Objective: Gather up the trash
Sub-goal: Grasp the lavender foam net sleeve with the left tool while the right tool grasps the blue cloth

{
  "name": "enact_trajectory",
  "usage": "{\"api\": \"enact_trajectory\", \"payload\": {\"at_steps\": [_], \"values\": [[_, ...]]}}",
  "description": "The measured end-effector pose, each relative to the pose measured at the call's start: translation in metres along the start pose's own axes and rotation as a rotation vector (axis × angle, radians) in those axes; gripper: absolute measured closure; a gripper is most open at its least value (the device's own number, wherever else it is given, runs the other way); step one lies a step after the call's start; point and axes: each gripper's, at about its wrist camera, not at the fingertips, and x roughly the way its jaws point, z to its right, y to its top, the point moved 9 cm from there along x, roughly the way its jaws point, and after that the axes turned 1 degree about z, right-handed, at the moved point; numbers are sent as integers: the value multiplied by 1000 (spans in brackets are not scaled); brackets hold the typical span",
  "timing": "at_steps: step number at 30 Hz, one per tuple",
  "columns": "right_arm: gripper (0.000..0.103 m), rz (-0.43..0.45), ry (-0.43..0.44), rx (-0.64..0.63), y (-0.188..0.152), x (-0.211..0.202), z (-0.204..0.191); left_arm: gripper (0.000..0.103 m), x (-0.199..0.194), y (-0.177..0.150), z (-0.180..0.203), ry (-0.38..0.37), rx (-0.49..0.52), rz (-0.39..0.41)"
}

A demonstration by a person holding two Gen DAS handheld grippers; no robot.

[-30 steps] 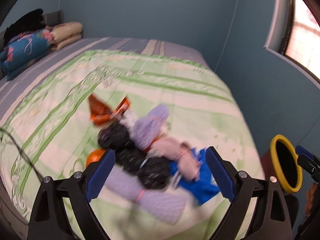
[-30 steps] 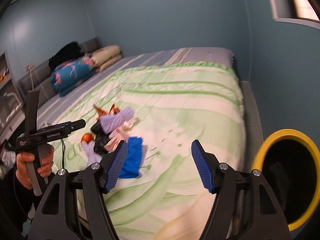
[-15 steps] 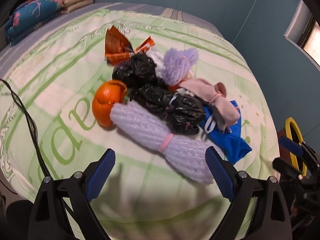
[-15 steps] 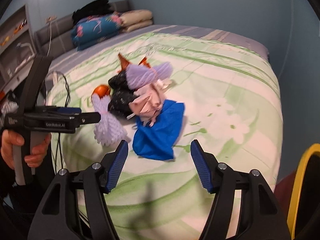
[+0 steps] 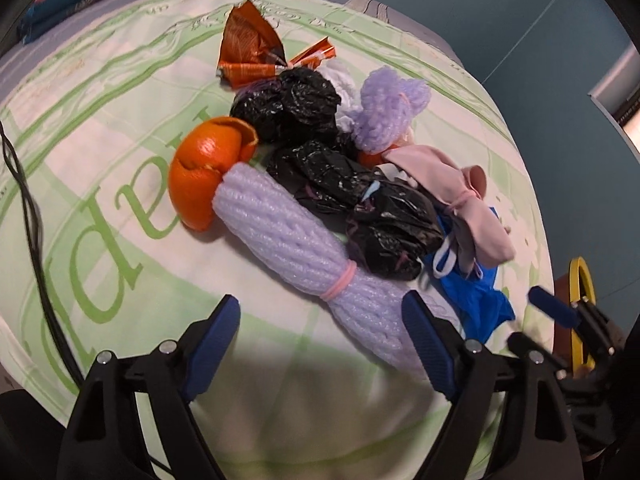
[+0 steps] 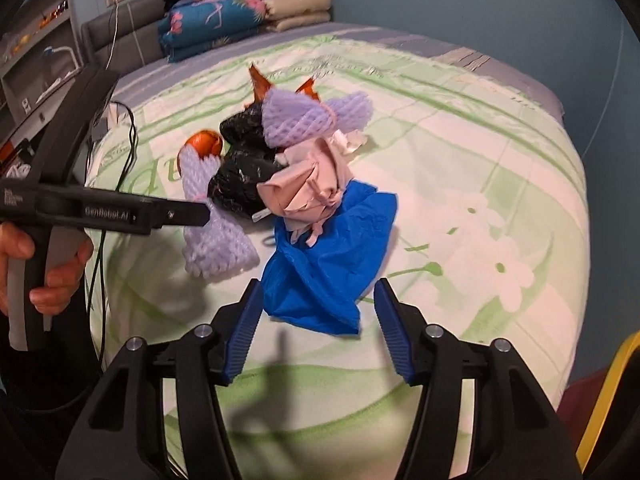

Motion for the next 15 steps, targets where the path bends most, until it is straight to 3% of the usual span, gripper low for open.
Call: {"api": "enact_trajectory", "payload": {"at_steps": [2,4,9,15], "values": [[58,-15,-15,-20,1,9,1,32,4,3,3,-3,1,-3],[64,-39,-3,-10,0,18,3,47,6,5,7,-6,8,-5],[82,-77,8,-4,0,32,9,69,6,4,14,-59,-2,-27],[99,-98,62,1,5,42,2,79,5,3,12,-78,-11,-31]]}}
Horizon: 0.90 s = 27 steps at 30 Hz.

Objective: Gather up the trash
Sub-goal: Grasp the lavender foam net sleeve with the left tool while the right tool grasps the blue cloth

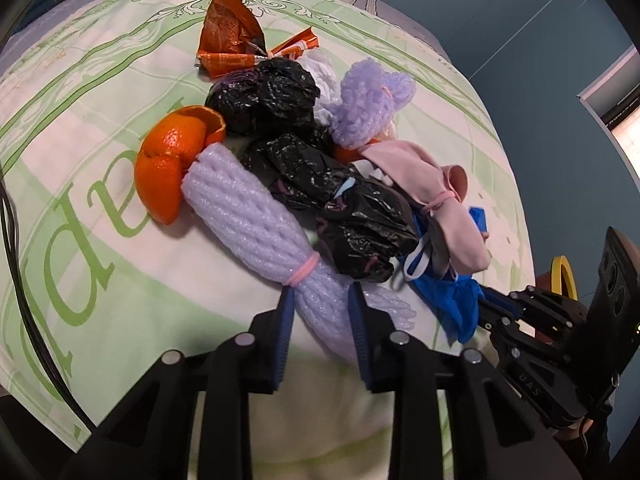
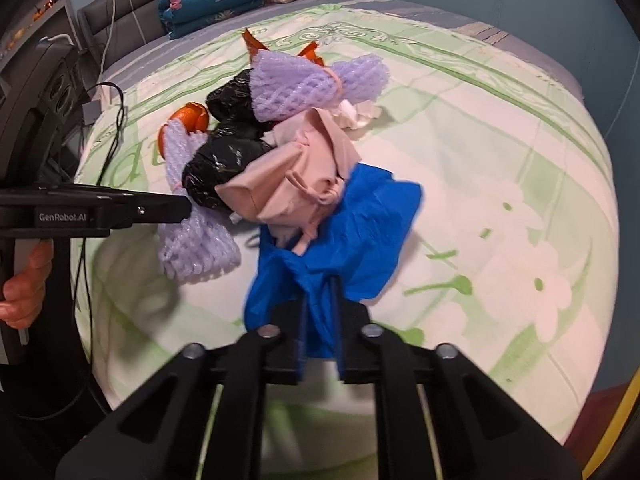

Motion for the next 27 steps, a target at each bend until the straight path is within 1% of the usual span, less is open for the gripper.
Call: {"api": "enact_trajectory", "payload": {"at_steps": [1,6,10,13,17,21,25,27], "values": [[100,2,3,-2,2,1,-2,81,-1,1,-1,-2,-4,5],[102,21,45,-1,21,5,-10,85,-12,11,-11,22,-15,48],[102,49,84,26,42,5,-10,86,-22,29,-29,58,-42,95],[102,79,92,50,59,4,-6,86,-29,46,-46,74,-76,122],[102,148,95,111,94,-1,9,86,-42,75,-62,113,-89,175],[102,194,90,178,128,1,30,86,-51,101,-76,140,-108,216],[102,216,51,228,150,5,53,86,-63,126,-92,196,-106,265],[102,225,17,246,159,6,68,86,-69,135,-102,217,-114,279]]}}
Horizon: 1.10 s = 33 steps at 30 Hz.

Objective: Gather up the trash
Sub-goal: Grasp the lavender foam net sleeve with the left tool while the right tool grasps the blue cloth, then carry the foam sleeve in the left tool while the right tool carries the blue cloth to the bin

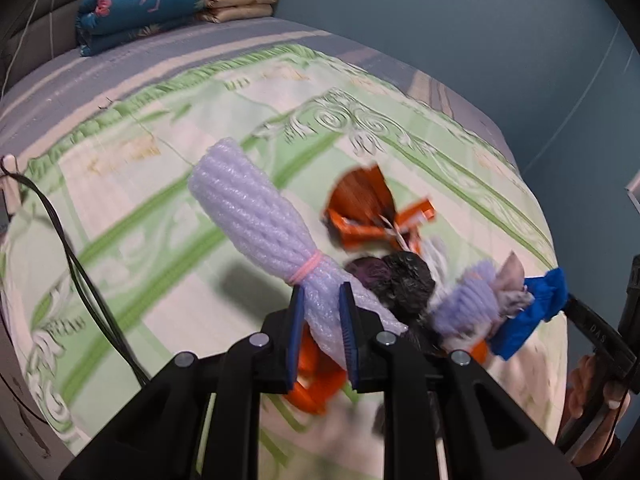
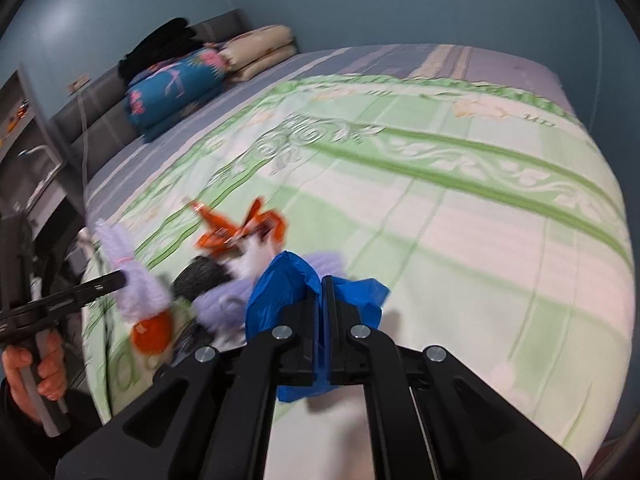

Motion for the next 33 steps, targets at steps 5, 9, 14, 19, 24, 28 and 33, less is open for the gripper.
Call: {"api": "enact_trajectory", "payload": {"at_steps": [5,9,14,19,24,28,33], "values": [[102,41,-81,48,19,-4,38,86,-3,22,-19,41,-17,31],[102,87,-122,82,29,-25,65,86,-19,34,-33,58,-34,71],[102,159,-157,94,39,-66,84,86,-43,46,-39,73,-30,122],[102,243,-181,93,42,-123,96,86,-73,53,-23,60,-5,182],[102,326,-193,95,35,-187,104,86,-99,49,16,5,45,222],[102,375,-203,96,25,-234,109,86,-117,41,57,-54,98,241],[102,427,-233,91,9,-286,117,86,-135,23,115,-129,186,257]]}}
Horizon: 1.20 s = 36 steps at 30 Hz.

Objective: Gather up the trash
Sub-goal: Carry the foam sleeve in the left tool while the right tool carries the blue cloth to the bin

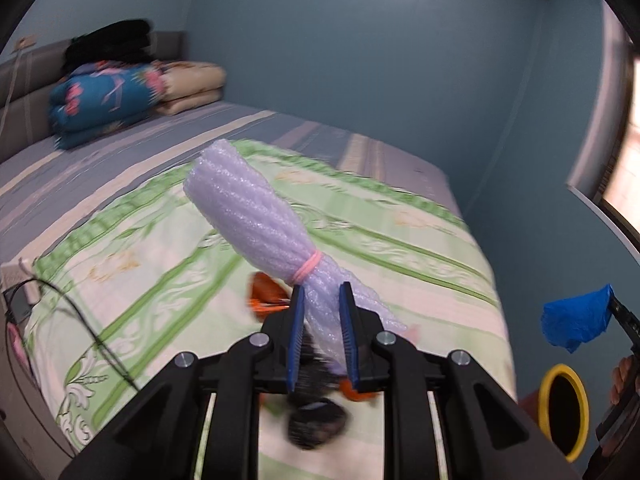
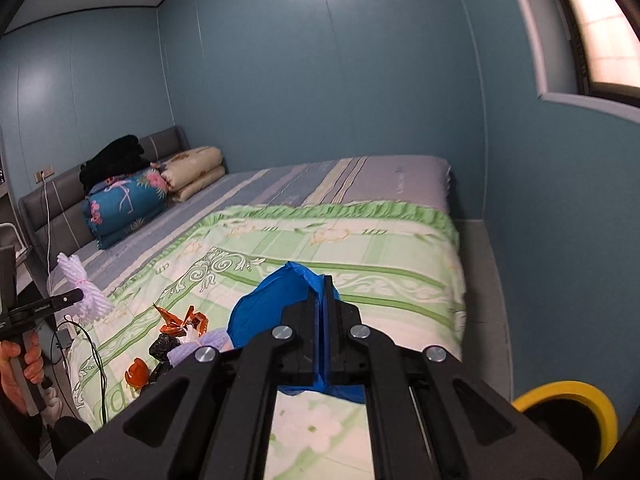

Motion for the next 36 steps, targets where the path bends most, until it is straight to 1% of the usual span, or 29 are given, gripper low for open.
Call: {"api": "enact_trajectory", "payload": {"at_steps": [3,6,8,15,21,25,28,30,33,36], "values": [[102,34,-20,1,1,-32,14,86,-5,-7,48,-75,51,-6],[102,58,-40,16,-1,-59,31,86,-9,-14,86,-132,95,-10],[102,73,-69,17,-3,-79,44,86,-11,-22,117,-181,131,-15],[102,71,-159,32,-16,-132,84,86,-9,-55,217,-345,233,-56],[102,41,-237,52,-28,-160,122,86,-1,-94,298,-466,319,-121],[102,23,-295,70,-35,-176,145,86,5,-116,341,-517,360,-155],[102,9,-327,83,-39,-185,159,86,9,-135,371,-565,382,-199],[102,-12,-347,107,-44,-188,171,86,11,-147,390,-582,409,-216],[102,-34,-370,124,-51,-191,185,86,14,-159,411,-599,445,-230],[102,-51,-387,147,-60,-191,195,86,16,-175,431,-624,471,-261]]}}
